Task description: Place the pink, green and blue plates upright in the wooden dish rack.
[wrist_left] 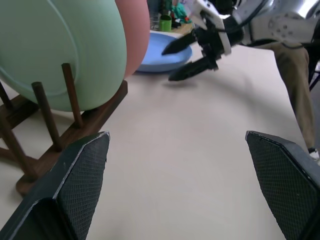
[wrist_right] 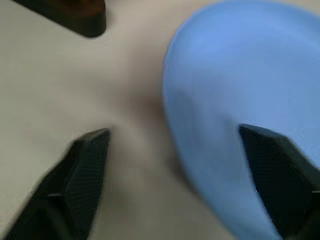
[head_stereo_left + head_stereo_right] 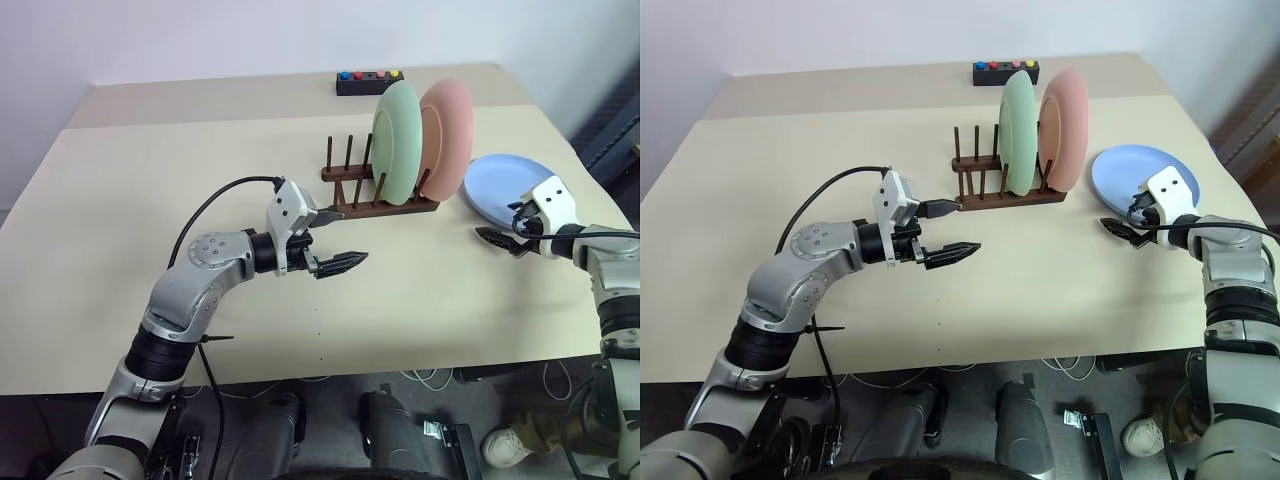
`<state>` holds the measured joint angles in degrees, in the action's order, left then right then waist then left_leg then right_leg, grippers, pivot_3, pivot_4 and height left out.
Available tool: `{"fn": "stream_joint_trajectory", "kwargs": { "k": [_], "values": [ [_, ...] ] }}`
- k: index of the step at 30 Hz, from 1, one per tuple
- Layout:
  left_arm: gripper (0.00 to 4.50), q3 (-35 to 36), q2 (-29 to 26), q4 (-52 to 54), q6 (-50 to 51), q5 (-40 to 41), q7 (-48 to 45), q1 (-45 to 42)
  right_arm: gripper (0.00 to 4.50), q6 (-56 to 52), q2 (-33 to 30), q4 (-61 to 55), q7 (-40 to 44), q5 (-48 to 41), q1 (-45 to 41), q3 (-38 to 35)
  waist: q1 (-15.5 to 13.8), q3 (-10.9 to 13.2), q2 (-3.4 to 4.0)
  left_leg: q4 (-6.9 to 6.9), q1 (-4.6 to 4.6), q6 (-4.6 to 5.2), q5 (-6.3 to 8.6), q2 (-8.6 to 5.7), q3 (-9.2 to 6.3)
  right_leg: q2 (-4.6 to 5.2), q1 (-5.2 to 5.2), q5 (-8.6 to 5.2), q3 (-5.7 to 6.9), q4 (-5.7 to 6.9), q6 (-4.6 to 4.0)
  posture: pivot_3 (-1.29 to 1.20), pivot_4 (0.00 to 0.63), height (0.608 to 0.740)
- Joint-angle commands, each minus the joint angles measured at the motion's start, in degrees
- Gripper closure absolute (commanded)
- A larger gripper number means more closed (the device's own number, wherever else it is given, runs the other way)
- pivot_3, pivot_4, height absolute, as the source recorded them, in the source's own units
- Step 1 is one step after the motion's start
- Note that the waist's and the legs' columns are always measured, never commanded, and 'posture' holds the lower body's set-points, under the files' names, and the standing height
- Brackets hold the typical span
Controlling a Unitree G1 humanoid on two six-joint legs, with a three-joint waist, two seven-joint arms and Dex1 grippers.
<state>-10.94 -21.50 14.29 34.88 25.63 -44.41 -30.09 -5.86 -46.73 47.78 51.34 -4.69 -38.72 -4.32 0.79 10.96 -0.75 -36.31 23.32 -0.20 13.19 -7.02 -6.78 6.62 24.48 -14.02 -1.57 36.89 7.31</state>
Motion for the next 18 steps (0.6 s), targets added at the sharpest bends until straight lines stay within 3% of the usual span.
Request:
{"fn": "stream_joint_trajectory", "kwargs": {
  "k": [1, 5, 9, 18],
  "values": [
    [0.0, 0.16, 0.52, 1.88, -0.16, 0.39, 0.07, -1.44, 2.4, 0.16, -0.26, 0.14, 0.07, 0.29, -1.7, -0.27, 0.1, 0.0, 0.0, 0.0, -0.01, -0.18, -0.11, 0.0, 0.0, 0.0, 0.0, 0.0, 0.0, 0.01, 0.0, 0.0, 0.15, 0.74],
    [0.0, 0.2, 0.75, 1.97, -0.11, 0.44, -0.17, -1.72, 4.42, 0.58, -0.66, 0.68, -1.72, 0.45, -2.65, -0.88, 0.01, 0.0, 0.0, 0.0, -0.01, -0.21, -0.13, 0.01, 0.0, -0.01, 0.0, 0.0, 0.0, 0.01, 0.0, 0.0, 0.15, 0.74],
    [0.0, 0.22, 0.51, 1.73, -0.36, 0.26, -0.56, -1.61, 4.47, 1.47, -0.74, 1.54, -3.18, 0.27, -3.64, -1.71, -0.03, 0.0, -0.01, 0.0, -0.01, -0.22, -0.13, 0.0, 0.0, -0.01, -0.01, 0.0, 0.0, 0.0, 0.0, 0.0, 0.15, 0.74],
    [0.0, 1.02, 0.38, 0.23, -1.67, -0.02, -1.03, -2.32, 4.47, 5.97, -0.8, 4.25, -17.65, -3.21, -15.19, -9.91, 0.16, 0.0, 0.01, 0.03, -0.01, -0.23, -0.13, 0.01, 0.01, -0.01, 0.01, 0.0, -0.01, 0.01, 0.0, 0.0, 0.15, 0.74]
  ]
}}
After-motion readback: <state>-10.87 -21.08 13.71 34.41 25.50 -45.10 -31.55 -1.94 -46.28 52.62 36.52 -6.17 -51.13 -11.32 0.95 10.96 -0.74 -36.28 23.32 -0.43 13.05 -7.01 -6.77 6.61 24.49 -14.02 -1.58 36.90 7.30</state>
